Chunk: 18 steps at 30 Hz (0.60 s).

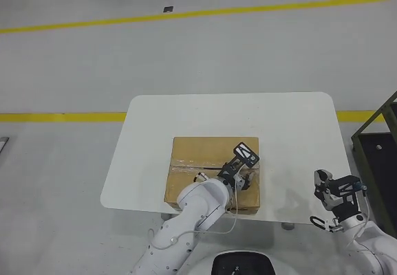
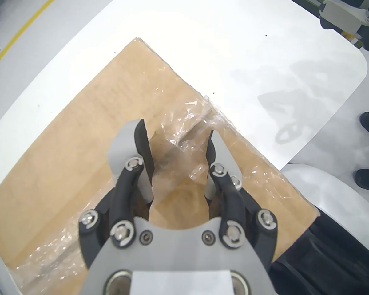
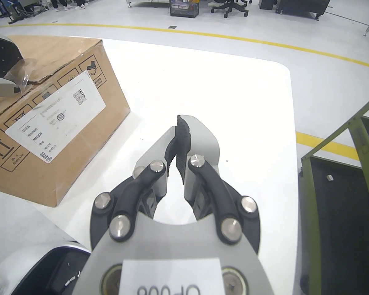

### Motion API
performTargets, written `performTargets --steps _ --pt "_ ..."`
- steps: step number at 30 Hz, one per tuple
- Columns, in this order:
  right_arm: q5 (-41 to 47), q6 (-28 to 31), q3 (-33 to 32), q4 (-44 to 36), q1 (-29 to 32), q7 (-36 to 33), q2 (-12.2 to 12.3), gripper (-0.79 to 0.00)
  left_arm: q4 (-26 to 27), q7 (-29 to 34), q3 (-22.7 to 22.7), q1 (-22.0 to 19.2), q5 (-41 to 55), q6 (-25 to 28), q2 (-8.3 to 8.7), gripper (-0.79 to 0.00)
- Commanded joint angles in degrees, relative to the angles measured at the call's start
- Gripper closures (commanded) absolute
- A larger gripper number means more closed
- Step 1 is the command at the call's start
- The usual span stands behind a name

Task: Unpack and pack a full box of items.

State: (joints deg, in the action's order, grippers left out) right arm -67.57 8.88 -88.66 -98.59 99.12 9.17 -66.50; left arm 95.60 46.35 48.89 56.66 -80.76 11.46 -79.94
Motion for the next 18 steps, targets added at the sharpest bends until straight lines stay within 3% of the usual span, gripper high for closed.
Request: performTargets --steps 1,5,6,8,9,18 --pt "0.06 0.11 -0.04 -0.20 0.08 0.11 -0.04 0.000 -0.06 -0.14 0.02 0.15 0.01 -0.36 -0.08 -0.363" --pt "0.33 0.19 -0.11 -0.30 0.13 0.18 -0.13 0.000 -0.07 -0.36 -0.31 -0.12 -2.53 0.37 -0.09 -0.320" --pt "0.44 0.21 -0.09 -0.32 0.12 0.19 -0.16 0.000 -0.01 -0.45 -0.23 -0.13 -2.94 0.35 -0.10 -0.265" --pt "1.02 0.20 -0.02 -0.26 0.03 0.16 -0.24 0.000 -0.05 -0.68 0.27 0.25 -1.99 -0.15 -0.15 -0.052" --pt "1.38 0.26 0.04 -0.24 -0.05 0.14 -0.28 0.000 -0.07 -0.63 0.49 0.27 -2.30 -0.27 -0.14 0.000" --pt "3.63 1.07 0.29 -0.85 -1.41 -0.45 -0.56 0.000 2.03 -2.24 2.92 0.68 -3.56 -0.51 0.05 0.000"
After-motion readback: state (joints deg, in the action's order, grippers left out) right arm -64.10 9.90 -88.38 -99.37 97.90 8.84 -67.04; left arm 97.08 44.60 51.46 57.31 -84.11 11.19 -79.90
